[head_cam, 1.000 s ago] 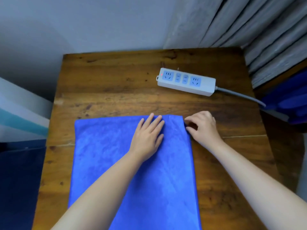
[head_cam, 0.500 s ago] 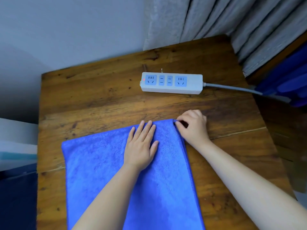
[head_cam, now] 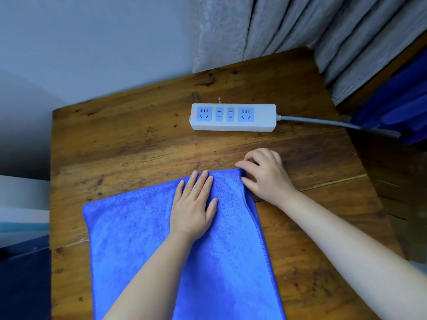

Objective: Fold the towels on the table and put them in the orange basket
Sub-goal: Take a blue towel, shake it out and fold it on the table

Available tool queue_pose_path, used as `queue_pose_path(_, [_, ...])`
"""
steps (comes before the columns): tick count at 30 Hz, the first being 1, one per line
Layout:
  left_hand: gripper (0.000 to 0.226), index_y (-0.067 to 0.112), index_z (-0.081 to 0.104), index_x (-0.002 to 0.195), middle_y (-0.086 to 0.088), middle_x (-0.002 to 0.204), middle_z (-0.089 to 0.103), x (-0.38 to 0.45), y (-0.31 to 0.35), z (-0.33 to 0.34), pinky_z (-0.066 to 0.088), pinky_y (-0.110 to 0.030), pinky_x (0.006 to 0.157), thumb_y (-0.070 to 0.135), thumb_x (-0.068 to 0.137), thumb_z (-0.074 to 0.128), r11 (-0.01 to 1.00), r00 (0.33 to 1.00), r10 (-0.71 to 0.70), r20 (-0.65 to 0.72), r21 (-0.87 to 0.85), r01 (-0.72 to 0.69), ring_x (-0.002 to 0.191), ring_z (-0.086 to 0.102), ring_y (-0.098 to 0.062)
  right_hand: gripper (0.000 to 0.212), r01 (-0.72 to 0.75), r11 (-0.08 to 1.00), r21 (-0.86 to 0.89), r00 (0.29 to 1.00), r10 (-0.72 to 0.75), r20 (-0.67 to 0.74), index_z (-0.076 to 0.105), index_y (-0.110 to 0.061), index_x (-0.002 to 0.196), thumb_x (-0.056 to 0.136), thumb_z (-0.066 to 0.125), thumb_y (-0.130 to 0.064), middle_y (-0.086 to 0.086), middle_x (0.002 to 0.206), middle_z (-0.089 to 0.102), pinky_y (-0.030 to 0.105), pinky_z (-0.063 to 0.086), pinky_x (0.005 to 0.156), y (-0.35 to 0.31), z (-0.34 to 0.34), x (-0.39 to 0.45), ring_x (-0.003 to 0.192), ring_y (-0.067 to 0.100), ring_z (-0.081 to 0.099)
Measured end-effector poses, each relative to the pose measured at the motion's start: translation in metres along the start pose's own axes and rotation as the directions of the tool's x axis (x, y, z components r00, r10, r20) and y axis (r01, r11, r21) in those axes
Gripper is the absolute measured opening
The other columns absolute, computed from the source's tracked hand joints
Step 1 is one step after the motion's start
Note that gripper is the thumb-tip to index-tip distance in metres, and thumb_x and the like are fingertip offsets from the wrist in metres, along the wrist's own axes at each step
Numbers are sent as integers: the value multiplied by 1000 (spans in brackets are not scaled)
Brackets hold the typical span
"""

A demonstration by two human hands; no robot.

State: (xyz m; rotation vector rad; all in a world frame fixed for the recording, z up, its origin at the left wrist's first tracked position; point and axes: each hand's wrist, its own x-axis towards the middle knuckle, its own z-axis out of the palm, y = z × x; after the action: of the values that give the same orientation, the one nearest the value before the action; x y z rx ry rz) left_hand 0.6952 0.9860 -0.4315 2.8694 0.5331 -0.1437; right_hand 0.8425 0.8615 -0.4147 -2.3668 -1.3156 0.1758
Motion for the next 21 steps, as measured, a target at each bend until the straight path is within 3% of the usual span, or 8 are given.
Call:
queue_pose_path(2, [45, 5, 62, 117, -9, 125, 62, -1, 0, 1, 36, -53, 96, 30, 81, 52, 1000, 1000, -7, -14, -27, 7, 115, 57, -36, 10, 21, 1000, 2, 999, -21, -48, 73, -5, 73, 63, 69, -5, 13, 71, 66, 41, 48, 69, 1, 1, 5, 71, 32, 65])
queue_pose_path(4, [47, 5, 60, 121, -10, 128, 59, -1, -1, 3, 27, -49, 100, 26, 78, 56, 999, 1000, -21, -6, -50, 20, 120, 53, -37, 7, -55, 998, 39, 997, 56, -51, 73, -3, 72, 70, 66, -5, 15, 73, 66, 40, 45, 71, 6, 1, 9, 75, 34, 64])
queue_pose_path(7, [51, 9, 51, 130, -6, 139, 49, -2, -1, 4, 15, -41, 108, 30, 84, 47, 994, 996, -45, 72, -96, 51, 132, 40, -34, 15, -236, 970, 61, 972, 236, 16, 72, 0, 87, 84, 59, -6, 18, 91, 66, 40, 39, 81, 16, 2, 11, 95, 36, 56])
queue_pose_path(10, [55, 16, 37, 140, -2, 150, 31, -3, -4, 6, 2, -33, 112, 37, 89, 40, 990, 995, -59, 86, -120, 69, 142, 20, -28, 20, -252, 966, 65, 967, 249, 55, 70, -1, 97, 88, 54, -7, 17, 99, 66, 39, 38, 87, 13, 0, 9, 103, 33, 53])
queue_pose_path(12, [51, 10, 44, 135, -12, 147, 35, -3, -2, 0, 14, -41, 113, 31, 89, 50, 993, 997, -20, 78, -112, 28, 138, 27, -37, 21, -243, 967, 83, 969, 238, 66, 69, -2, 100, 88, 53, -8, 15, 102, 66, 38, 38, 88, 9, -4, 7, 105, 30, 52])
queue_pose_path(15, [41, -6, 61, 113, -30, 124, 56, -11, -11, -11, 42, -57, 93, 20, 84, 48, 988, 994, -15, -106, -154, -2, 113, 50, -53, 26, -170, 983, 66, 971, 155, 182, 64, -9, 112, 89, 51, -16, 8, 114, 63, 37, 33, 95, -4, -7, 9, 114, 24, 47])
queue_pose_path(18, [46, -9, 61, 110, -31, 118, 59, -22, -45, -26, 43, -52, 95, 17, 82, 37, 987, 981, -121, -154, -127, 102, 111, 52, -52, 39, -91, 994, -60, 925, 106, 366, 49, -17, 128, 90, 49, -27, 3, 127, 54, 39, 29, 103, -17, -7, 24, 123, 21, 39])
queue_pose_path(21, [48, -12, 58, 114, -31, 121, 57, -33, -88, -35, 38, -57, 98, 6, 73, 41, 967, 963, -251, -99, -62, 245, 117, 50, -50, 37, -23, 978, -209, 884, 118, 453, 48, -17, 126, 89, 48, -22, 5, 122, 54, 40, 32, 99, -25, -8, 42, 118, 24, 42])
